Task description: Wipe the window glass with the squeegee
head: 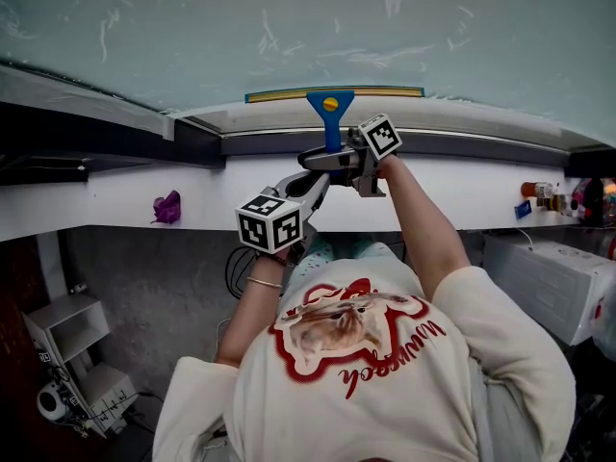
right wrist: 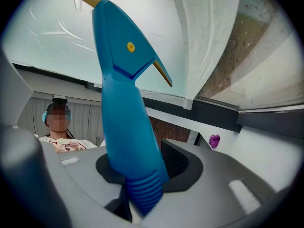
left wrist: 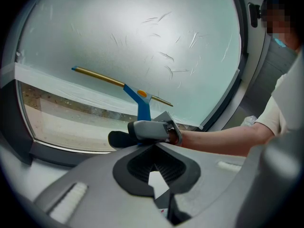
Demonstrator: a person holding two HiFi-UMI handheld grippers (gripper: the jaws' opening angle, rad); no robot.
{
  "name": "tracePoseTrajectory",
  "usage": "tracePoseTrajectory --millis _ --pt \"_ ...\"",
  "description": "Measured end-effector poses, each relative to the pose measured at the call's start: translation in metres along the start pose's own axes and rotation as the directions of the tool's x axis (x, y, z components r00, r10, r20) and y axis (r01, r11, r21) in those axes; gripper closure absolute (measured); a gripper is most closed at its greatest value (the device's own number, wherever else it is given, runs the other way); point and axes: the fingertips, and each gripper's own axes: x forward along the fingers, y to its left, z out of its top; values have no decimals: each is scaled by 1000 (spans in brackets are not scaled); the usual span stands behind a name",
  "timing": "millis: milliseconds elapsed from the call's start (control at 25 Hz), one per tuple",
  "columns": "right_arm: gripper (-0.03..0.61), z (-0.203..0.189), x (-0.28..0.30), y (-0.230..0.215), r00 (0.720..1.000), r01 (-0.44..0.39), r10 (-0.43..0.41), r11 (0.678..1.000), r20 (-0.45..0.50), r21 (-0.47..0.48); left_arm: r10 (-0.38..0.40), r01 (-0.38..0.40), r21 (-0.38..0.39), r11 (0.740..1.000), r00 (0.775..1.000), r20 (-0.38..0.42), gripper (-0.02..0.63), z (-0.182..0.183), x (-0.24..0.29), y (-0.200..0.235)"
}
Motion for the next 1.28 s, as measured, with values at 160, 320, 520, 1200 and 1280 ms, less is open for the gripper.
tracePoseTrajectory --millis 160,320,520,1200,1280 --pt "416 -2 -1 -2 1000 -8 8 1000 -3 5 -5 5 -11 1000 1000 -3 609 -2 1 1" --pt "416 -4 -4 -7 1000 -6 6 1000 -4 21 -2 2 -17 1000 1000 -11 607 -5 3 2" --pt "417 -5 -5 -9 1000 -11 11 999 1 30 -2 1 -23 1000 1000 -18 607 -8 5 4" --pt "426 -11 -10 -22 999 -33 30 997 44 68 5 -7 -49 999 1000 -30 609 -18 12 11" --pt "427 -12 -11 -22 999 -35 32 997 42 69 1 -2 -50 999 1000 -28 607 -19 12 11"
